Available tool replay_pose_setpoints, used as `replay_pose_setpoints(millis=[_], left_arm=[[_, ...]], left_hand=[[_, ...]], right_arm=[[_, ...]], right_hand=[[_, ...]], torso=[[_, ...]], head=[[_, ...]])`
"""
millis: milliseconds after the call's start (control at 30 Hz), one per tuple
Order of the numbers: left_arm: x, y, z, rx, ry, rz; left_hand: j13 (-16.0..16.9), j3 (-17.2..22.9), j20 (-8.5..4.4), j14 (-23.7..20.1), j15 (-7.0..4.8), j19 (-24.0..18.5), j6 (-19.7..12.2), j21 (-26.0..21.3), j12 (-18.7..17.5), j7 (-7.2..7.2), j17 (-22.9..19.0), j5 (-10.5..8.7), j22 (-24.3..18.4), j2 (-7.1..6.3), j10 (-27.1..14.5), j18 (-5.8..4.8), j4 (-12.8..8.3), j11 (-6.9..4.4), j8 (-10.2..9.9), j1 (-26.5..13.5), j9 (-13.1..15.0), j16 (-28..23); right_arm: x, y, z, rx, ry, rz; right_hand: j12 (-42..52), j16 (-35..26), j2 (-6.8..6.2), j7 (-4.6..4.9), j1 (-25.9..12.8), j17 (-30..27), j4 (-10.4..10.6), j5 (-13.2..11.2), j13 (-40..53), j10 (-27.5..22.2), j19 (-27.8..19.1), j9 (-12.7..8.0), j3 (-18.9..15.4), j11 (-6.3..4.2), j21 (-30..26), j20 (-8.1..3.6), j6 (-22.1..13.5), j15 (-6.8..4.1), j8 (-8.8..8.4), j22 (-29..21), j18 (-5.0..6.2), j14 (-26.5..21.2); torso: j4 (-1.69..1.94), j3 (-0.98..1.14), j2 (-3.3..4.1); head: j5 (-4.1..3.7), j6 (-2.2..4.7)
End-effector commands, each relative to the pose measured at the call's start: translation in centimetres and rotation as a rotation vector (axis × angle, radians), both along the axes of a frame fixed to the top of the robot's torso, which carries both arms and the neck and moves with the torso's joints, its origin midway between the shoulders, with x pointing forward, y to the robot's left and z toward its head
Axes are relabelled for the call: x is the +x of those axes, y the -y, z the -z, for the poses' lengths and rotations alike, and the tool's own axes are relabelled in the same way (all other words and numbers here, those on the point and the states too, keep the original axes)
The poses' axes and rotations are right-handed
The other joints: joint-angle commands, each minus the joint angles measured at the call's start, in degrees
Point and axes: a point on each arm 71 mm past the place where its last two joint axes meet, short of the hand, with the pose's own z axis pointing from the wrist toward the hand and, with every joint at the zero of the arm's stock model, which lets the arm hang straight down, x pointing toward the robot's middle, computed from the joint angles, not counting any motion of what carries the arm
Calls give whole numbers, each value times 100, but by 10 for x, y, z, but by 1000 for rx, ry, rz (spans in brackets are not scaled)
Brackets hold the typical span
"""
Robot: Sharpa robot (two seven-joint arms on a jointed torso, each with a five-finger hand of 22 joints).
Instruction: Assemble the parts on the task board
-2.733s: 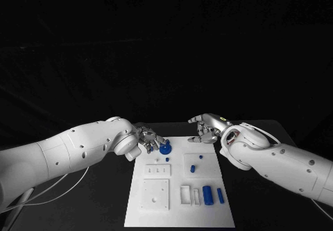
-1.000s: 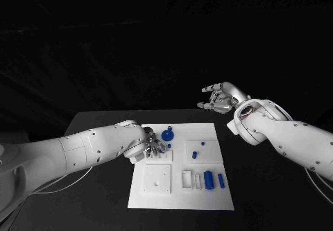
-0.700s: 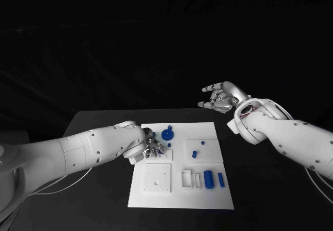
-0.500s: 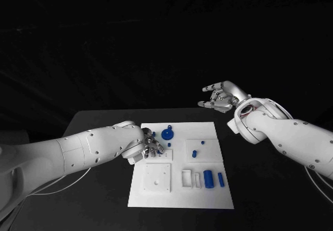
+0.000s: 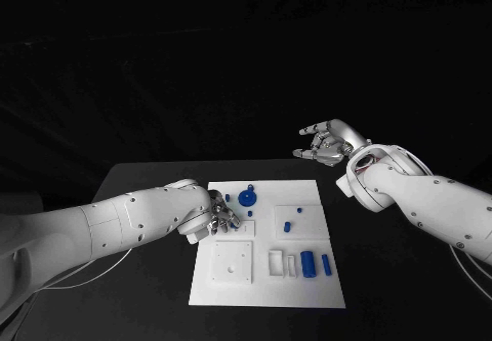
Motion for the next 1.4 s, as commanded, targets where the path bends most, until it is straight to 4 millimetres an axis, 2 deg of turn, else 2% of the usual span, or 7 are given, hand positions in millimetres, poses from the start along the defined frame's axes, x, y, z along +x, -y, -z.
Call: replay_pose_setpoints(millis=[33, 567, 1400], left_arm=[[-2, 2, 1, 7, -11, 14], [-2, 1, 4, 19, 1, 5], [-5, 0, 8, 36, -23, 18]], left_hand=[[-2, 175, 3, 1, -32, 41, 468, -19, 17, -428, 5, 27, 10, 48, 274, -72, -213, -33, 40, 8, 2519, 29], [3, 166, 0, 22, -36, 104, 467, -147, 62, -429, -5, -10, 179, 50, 274, -72, -212, -38, 32, 10, 2480, 54], [14, 148, 0, 36, -40, 164, 478, -294, 96, -427, -10, -46, 336, 50, 274, -72, -218, -40, 31, 40, 2375, 79]], right_arm=[[0, -1, 0, -1, 1, -13], [1, -2, 0, -2, -2, -13], [1, -2, 1, -4, -7, -15]], right_hand=[[27, -25, 11, 2, -35, -8, -18, 26, -5, -17, 65, 6, -1, -16, -26, 0, 29, -35, 4, 612, 86, -3], [31, -25, 20, 2, -56, -8, -46, 27, -15, -17, 66, 6, -8, -17, -27, -1, 27, -36, 2, 612, 84, -2], [31, -25, 20, 2, -56, -8, -46, 27, -15, -17, 66, 6, -8, -17, -27, -1, 27, -36, 2, 612, 84, -2]], torso=[[-2, 2, 0], [-5, 10, 2], [-3, 8, 2]], head=[[-5, -3], [-5, 2], [-9, -14]])
